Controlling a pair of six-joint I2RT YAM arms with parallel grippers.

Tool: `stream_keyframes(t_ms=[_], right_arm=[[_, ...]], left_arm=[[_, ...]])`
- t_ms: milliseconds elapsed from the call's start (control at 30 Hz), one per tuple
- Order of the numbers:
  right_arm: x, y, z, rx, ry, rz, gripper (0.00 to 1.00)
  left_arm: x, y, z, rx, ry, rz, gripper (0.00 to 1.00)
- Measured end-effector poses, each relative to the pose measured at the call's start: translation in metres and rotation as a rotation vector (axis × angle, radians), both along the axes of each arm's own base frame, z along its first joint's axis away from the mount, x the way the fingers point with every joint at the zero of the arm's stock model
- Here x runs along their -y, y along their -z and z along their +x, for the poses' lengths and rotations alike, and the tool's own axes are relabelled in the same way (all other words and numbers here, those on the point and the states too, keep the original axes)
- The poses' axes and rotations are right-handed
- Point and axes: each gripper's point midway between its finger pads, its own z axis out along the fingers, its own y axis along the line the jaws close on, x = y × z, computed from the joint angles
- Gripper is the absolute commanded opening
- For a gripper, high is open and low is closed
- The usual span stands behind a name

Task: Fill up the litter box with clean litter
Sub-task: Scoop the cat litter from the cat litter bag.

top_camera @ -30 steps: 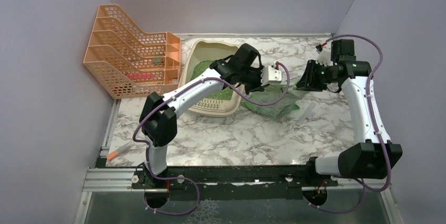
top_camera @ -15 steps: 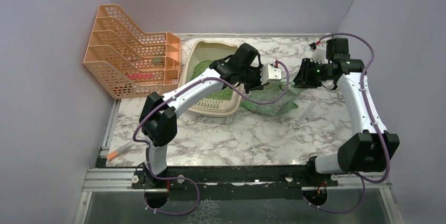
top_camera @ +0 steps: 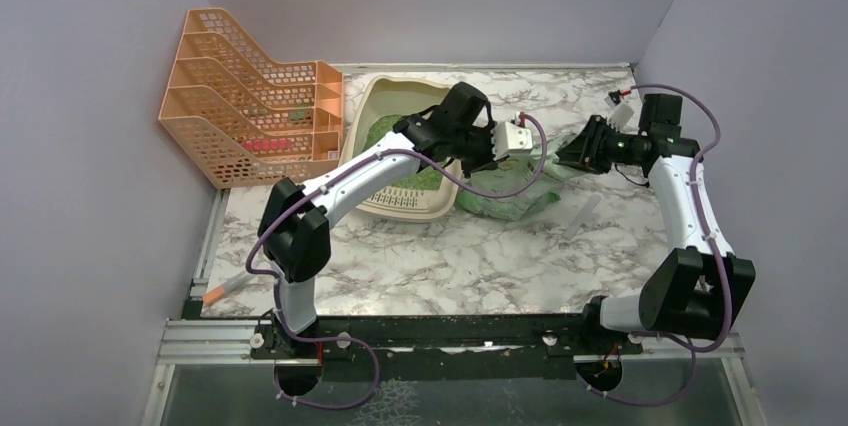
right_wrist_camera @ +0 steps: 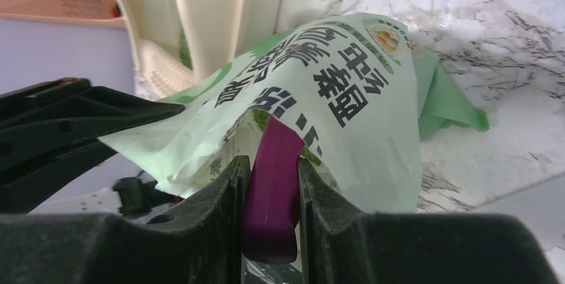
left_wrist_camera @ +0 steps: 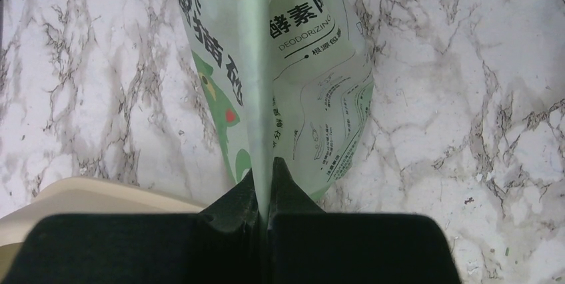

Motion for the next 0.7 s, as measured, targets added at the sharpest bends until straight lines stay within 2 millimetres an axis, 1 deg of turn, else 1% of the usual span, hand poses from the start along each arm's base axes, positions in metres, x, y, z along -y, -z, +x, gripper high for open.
stream_keyframes(t_ms=[133, 267, 467, 567, 600, 700], right_arm=[[0.006, -0.008, 0.0, 0.031, 0.02, 0.158, 0.01], [0.014, -0.017, -0.005, 0.055, 0.032, 0.313, 0.01], [0.027, -0.023, -0.015, 0.105, 0.076, 0.439, 0.01], [0.038, -0.023, -0.021, 0.118, 0.13, 0.48, 0.01], [0.041, -0.024, -0.023, 0.124, 0.148, 0.487, 0.01], [0.046, -0.029, -0.03, 0.148, 0.195, 0.502, 0.01]], left_arm=[[-0.001, -0.002, 0.0, 0.0, -0.008, -0.007, 0.0], [-0.003, -0.003, 0.002, -0.006, -0.027, -0.018, 0.0], [-0.009, -0.003, 0.01, -0.02, -0.068, -0.041, 0.0], [-0.01, -0.003, 0.013, -0.035, -0.081, -0.054, 0.0], [-0.011, -0.004, 0.013, -0.041, -0.083, -0.058, 0.04], [-0.012, -0.003, 0.014, -0.062, -0.091, -0.066, 0.29]])
